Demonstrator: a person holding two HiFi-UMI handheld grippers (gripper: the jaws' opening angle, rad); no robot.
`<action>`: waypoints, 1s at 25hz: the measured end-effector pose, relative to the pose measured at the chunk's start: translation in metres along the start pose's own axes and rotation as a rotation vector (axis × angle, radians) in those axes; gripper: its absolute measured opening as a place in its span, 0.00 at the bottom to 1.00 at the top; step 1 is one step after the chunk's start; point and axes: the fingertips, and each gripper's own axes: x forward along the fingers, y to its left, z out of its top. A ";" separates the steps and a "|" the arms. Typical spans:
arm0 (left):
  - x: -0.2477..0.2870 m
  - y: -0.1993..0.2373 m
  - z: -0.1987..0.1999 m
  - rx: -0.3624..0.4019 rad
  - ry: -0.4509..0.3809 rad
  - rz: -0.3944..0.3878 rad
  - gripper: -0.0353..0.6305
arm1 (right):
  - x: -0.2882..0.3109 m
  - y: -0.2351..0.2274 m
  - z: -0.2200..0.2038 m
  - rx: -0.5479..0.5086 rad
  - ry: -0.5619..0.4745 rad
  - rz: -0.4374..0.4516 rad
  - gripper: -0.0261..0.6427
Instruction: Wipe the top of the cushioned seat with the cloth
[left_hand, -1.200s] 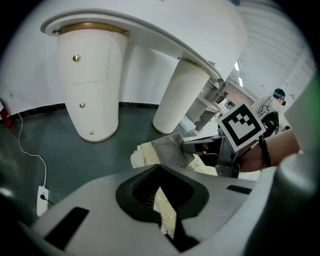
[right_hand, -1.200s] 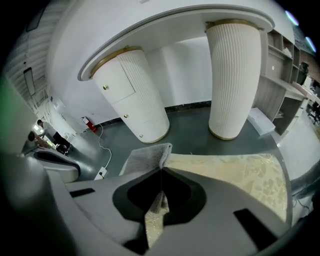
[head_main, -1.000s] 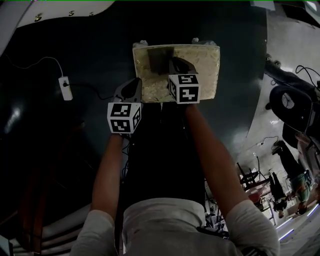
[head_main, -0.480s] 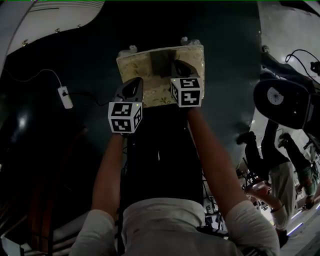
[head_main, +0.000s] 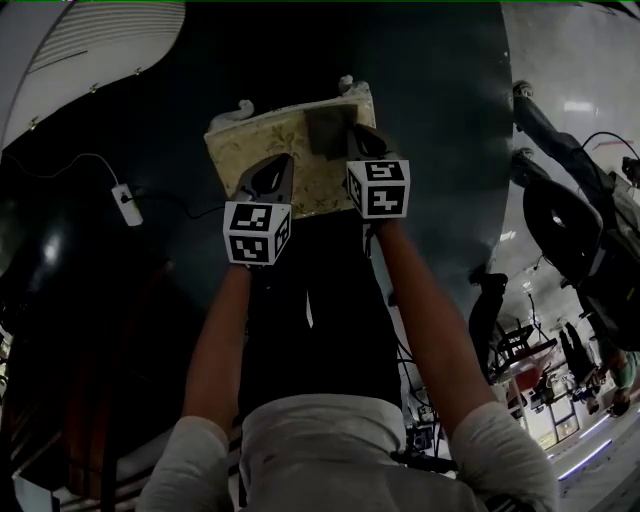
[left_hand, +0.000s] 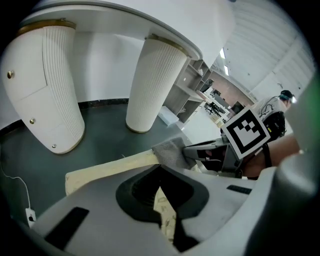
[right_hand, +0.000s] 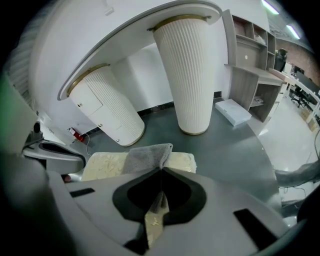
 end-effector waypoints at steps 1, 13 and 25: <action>0.004 -0.005 0.003 0.005 0.004 -0.005 0.07 | -0.001 -0.005 0.001 0.001 0.001 0.000 0.06; 0.045 -0.040 0.019 -0.017 0.020 -0.010 0.07 | -0.005 -0.056 -0.004 -0.006 0.024 0.003 0.06; 0.032 -0.049 -0.010 -0.020 -0.050 -0.007 0.07 | -0.034 -0.069 -0.001 -0.123 -0.119 -0.119 0.06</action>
